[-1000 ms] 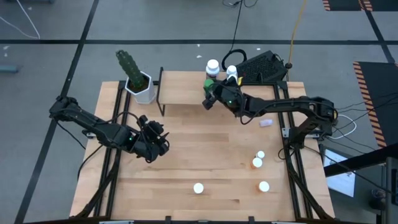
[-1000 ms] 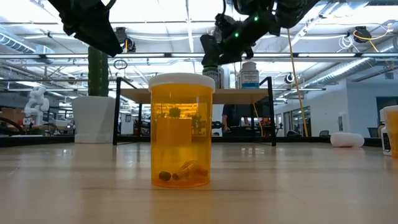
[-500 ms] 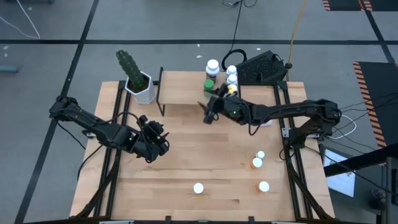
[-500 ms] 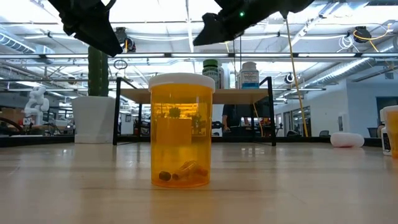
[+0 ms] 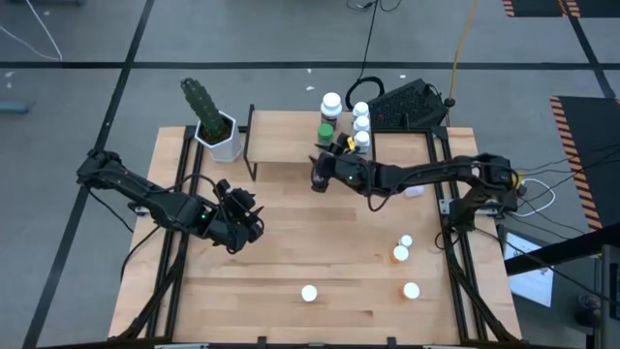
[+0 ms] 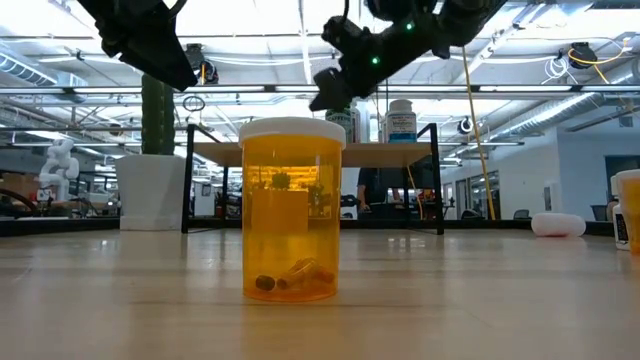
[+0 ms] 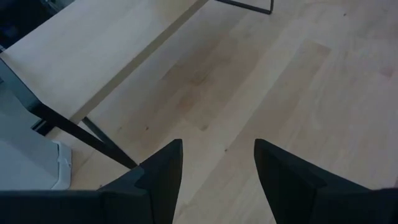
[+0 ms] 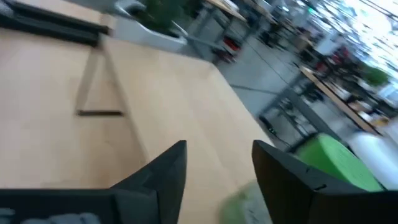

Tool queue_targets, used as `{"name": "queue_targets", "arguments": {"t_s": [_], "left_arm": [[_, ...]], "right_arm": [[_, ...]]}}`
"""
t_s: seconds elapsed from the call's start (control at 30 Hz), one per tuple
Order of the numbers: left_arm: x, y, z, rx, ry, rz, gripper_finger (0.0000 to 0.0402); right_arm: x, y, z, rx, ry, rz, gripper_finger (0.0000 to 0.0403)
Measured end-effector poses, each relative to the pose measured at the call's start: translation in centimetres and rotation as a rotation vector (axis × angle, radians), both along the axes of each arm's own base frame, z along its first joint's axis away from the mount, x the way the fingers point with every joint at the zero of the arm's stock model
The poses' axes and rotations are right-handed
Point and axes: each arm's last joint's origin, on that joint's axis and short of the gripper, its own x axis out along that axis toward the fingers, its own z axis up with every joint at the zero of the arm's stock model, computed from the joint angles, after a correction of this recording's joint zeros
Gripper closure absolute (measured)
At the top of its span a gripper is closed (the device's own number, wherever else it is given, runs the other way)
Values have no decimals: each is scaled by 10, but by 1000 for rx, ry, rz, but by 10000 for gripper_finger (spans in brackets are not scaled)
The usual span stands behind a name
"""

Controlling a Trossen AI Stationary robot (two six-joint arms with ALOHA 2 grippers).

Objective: Pick and place medicine bottles onto shelf by color
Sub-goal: Put the green pill bottle on the shelf, then put the left orange capsule bottle on the shelf

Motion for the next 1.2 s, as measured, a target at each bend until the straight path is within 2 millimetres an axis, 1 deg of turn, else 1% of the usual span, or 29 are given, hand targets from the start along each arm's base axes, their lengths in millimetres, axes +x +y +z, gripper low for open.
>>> {"name": "queue_targets", "arguments": {"t_s": [0.17, 0.33, 0.43, 0.8, 0.9, 0.97, 1.03, 1.1, 1.2], "left_arm": [[0, 0, 0, 6, 6, -6, 201], [0, 0, 0, 7, 7, -7, 201], [0, 0, 0, 7, 7, -7, 201], [0, 0, 0, 7, 7, -7, 201], [0, 0, 0, 7, 8, -7, 201], [0, 0, 0, 7, 8, -7, 201], [0, 0, 0, 10, 11, -11, 201], [0, 0, 0, 12, 13, -12, 201], [0, 0, 0, 16, 17, -17, 201]], "right_arm": [[-2, -8, -1, 11, -3, -31, 261], [-3, -12, -1, 5, 7, -54, 275], [-4, -15, -2, -18, 31, -88, 277], [-8, -29, -2, -27, 45, -119, 278], [-8, -31, -2, -31, 47, -121, 277], [-7, -29, -1, -42, 50, -112, 278], [-7, -24, 2, -58, 58, -92, 277], [-8, -15, 8, -69, 49, -65, 273], [-13, 4, 21, -78, 42, -9, 258]]}}
